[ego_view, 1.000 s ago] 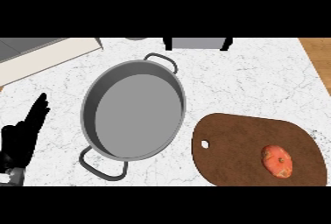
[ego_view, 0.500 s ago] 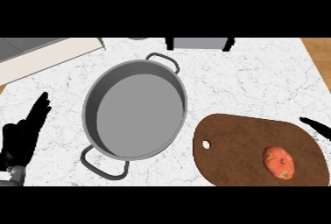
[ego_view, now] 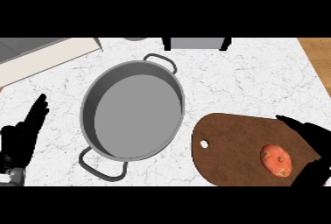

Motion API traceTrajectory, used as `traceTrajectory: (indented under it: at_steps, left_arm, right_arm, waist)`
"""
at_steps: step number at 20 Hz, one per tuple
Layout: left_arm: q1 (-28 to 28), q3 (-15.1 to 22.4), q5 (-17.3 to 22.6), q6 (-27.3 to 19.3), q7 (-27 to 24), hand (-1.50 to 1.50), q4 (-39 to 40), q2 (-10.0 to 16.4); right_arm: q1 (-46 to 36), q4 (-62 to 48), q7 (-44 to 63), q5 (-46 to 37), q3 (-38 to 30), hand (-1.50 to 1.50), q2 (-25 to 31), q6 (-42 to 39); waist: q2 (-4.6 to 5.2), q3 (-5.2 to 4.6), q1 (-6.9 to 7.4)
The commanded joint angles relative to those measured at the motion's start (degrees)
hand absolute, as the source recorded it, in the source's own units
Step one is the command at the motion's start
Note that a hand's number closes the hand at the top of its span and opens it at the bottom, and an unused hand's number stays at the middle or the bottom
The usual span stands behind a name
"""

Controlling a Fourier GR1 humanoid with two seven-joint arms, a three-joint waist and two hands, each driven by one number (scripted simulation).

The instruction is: Pick the squash from the cutting board and place it in the pot

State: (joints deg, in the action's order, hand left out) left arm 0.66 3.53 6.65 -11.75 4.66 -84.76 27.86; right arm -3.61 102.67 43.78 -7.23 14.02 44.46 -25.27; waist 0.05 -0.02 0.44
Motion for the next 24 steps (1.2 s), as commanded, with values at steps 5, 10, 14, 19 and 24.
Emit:
traceTrajectory:
  at_steps: [5, 10, 14, 19, 24]
  left_arm:
    - [3.6, 0.3, -5.2, -0.9, 3.0, 0.00, -6.4, -3.6]
    - [-0.9, -2.1, -6.7, 1.7, 3.5, 0.00, -3.0, -4.5]
    - [0.6, -4.3, -6.6, 4.2, 4.4, 0.00, -4.8, -5.5]
    - [1.2, -7.0, -7.1, 5.9, 0.2, 0.00, -1.0, -6.3]
    - [3.9, -7.2, -8.8, 7.5, 1.1, 0.00, -4.9, -8.4]
  right_arm:
    - [-3.0, -6.5, -0.2, -8.3, 1.5, -1.50, -7.6, -4.5]
    - [-2.8, -10.6, -2.9, -11.8, -0.8, -1.50, -9.9, -6.8]
    - [-1.7, -9.5, -1.1, -15.7, -1.4, -1.50, -14.3, -6.6]
    - [-0.2, -16.1, -10.4, -22.0, -2.3, -1.50, -14.1, -4.3]
    - [-1.3, -18.1, -10.3, -24.0, -4.3, -1.50, -17.0, -6.4]
  waist:
    - [-0.08, 0.03, -0.11]
    - [-0.05, 0.02, -0.43]
    - [-0.08, 0.02, -0.36]
    - [-0.05, 0.03, -0.30]
    - [-0.07, 0.03, -0.23]
